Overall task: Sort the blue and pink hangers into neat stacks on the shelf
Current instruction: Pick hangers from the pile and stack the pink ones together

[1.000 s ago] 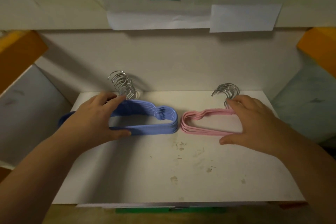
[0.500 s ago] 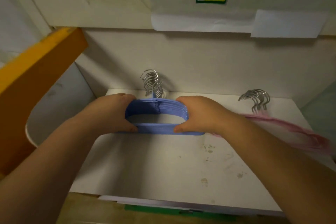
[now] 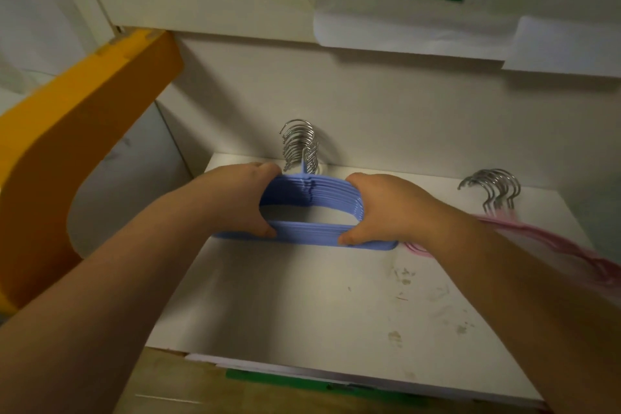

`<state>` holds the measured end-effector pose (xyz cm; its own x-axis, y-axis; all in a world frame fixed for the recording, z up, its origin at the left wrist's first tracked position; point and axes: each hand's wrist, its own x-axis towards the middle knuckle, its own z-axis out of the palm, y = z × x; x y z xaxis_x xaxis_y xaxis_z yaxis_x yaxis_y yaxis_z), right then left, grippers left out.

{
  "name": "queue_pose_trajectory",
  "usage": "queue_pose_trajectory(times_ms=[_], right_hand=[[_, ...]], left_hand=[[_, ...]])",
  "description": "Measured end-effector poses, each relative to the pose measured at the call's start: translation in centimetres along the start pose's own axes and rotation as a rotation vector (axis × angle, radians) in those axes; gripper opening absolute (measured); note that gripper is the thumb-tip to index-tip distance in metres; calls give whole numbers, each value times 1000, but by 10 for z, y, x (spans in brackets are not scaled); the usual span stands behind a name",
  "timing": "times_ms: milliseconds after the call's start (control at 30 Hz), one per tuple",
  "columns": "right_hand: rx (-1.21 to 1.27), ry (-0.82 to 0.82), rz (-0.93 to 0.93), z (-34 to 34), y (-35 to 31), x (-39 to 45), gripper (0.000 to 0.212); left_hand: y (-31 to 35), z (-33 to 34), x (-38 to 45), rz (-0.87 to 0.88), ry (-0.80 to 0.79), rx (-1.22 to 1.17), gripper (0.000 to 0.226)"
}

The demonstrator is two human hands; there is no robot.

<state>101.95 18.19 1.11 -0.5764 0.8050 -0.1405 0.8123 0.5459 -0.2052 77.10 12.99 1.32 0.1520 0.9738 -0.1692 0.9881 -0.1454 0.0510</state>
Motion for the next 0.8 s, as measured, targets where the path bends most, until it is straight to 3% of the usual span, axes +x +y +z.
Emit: queue_pose_trajectory(times_ms=[233, 500, 800], right_hand=[[72, -6, 24, -4, 2, 4, 57], [-122, -17, 7, 3, -2, -3, 74], [-198, 21, 8, 5, -5, -5, 66]], left_hand=[[-3, -11, 9, 13, 11, 54, 73], [2, 4, 2, 4, 29, 121, 87], [3, 8, -3, 1, 94, 158, 75]])
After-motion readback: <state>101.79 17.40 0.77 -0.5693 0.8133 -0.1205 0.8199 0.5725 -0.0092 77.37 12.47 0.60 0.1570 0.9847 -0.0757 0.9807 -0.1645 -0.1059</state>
